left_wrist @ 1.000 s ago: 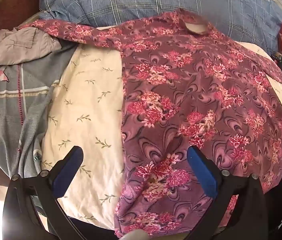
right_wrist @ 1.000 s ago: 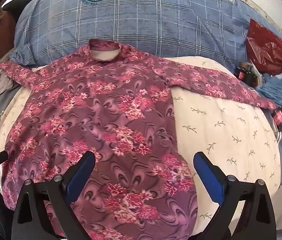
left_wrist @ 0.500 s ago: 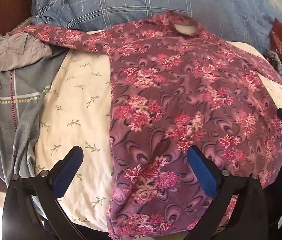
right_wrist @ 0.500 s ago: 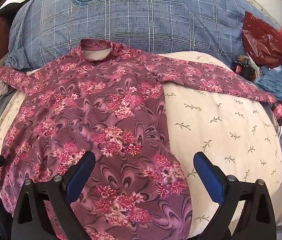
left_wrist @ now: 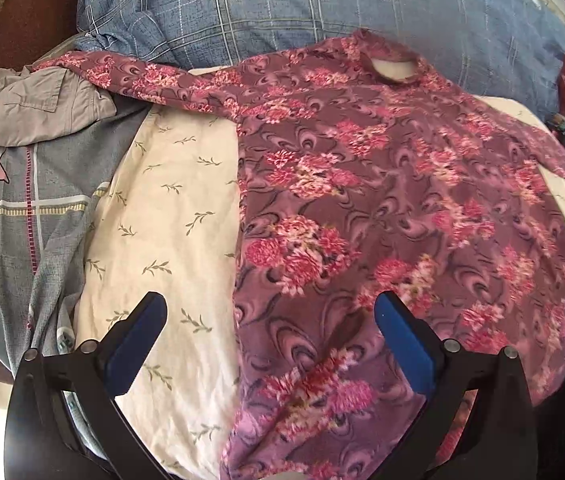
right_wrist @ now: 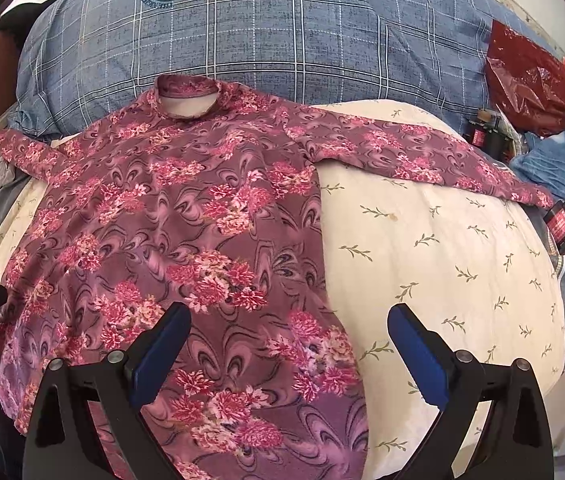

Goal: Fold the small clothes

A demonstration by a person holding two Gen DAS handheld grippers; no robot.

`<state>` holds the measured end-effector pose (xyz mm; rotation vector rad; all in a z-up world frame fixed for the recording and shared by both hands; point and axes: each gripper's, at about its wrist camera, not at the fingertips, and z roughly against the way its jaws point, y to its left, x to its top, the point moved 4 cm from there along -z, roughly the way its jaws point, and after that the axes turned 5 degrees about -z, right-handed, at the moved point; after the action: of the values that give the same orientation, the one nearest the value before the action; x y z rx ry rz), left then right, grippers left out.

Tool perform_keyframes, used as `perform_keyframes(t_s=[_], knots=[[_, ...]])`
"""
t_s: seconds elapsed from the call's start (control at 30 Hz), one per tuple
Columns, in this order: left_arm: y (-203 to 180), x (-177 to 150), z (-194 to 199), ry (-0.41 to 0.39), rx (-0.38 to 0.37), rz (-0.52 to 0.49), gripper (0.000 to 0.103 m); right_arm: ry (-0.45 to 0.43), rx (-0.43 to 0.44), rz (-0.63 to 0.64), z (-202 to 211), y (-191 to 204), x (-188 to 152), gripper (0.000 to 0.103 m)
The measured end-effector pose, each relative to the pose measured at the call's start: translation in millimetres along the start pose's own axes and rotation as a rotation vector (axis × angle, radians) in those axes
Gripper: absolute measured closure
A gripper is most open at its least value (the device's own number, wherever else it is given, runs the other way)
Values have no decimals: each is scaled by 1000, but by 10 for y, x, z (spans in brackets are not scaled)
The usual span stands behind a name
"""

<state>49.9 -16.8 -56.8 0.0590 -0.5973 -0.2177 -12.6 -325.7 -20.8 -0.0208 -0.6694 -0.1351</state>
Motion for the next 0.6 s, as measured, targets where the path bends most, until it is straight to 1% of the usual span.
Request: perform_keyframes(t_s=[0.17,0.23,0.3,0.37,0.43,0.5,0.6], knots=[[-60,-24,-229,62,-7,1,0,34,-14,-61,-65,-76,-72,3],[-84,-65,-311,81,-6,6,0,41,-23,-67,-79,-98,-96,3],[-62,-78,-307,68,-25,44,0,46,-33,-71,-87,-111,-121,3],[-37,-102,-329,80,-48,77,0,48,-39,-75,-94,-138,-145,3],[-14,-155,-324,67,-71,112,0,54,-50,-92,-108,-107,-141,3],[-23,-169,-316,56,-63,103,0,62,-51,-97,-127,-111,-156,3],[-31,-159,-311,78,-59,118,0,72,-51,-104,-152,-94,-178,3]])
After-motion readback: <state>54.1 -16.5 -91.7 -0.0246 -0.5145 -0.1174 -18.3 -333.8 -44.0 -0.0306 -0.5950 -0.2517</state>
